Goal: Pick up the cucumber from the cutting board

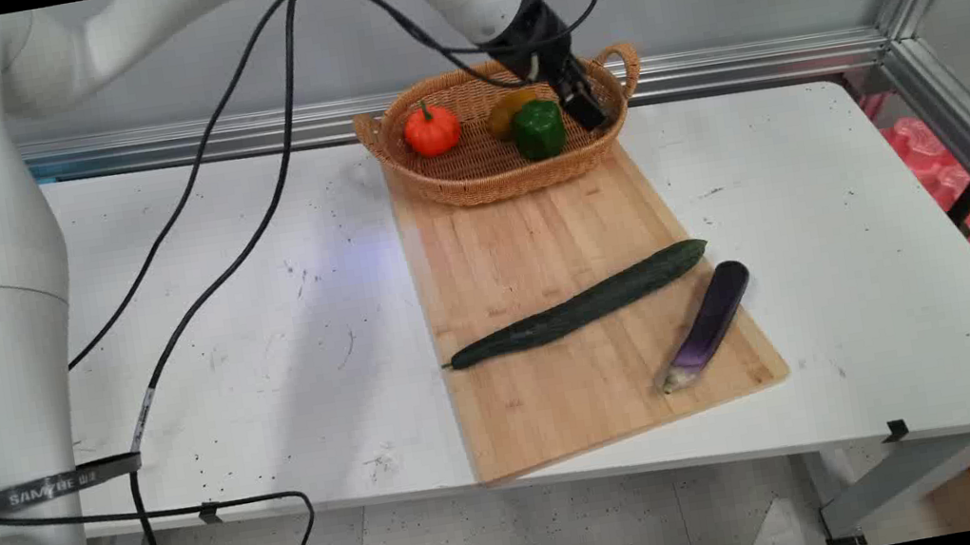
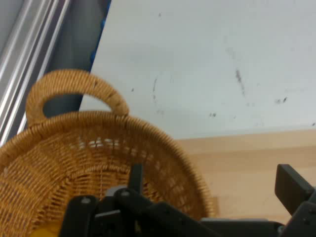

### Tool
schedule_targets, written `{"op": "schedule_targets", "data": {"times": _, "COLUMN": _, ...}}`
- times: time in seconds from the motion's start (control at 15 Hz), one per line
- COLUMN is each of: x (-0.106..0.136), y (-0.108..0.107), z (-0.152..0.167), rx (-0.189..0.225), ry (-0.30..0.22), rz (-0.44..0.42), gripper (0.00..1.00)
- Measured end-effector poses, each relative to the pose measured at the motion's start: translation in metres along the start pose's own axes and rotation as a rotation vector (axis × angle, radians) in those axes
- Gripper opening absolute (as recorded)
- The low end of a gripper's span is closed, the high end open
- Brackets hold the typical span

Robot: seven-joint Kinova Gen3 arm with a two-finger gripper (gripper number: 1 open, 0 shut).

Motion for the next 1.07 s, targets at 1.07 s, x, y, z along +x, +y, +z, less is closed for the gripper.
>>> {"op": "schedule_targets", "data": {"times": 1.07, "x": 0.016, "y": 0.124, "z": -0.053, "rx": -0.11, "ry": -0.051, "rz": -0.066, "gripper": 1.0}}
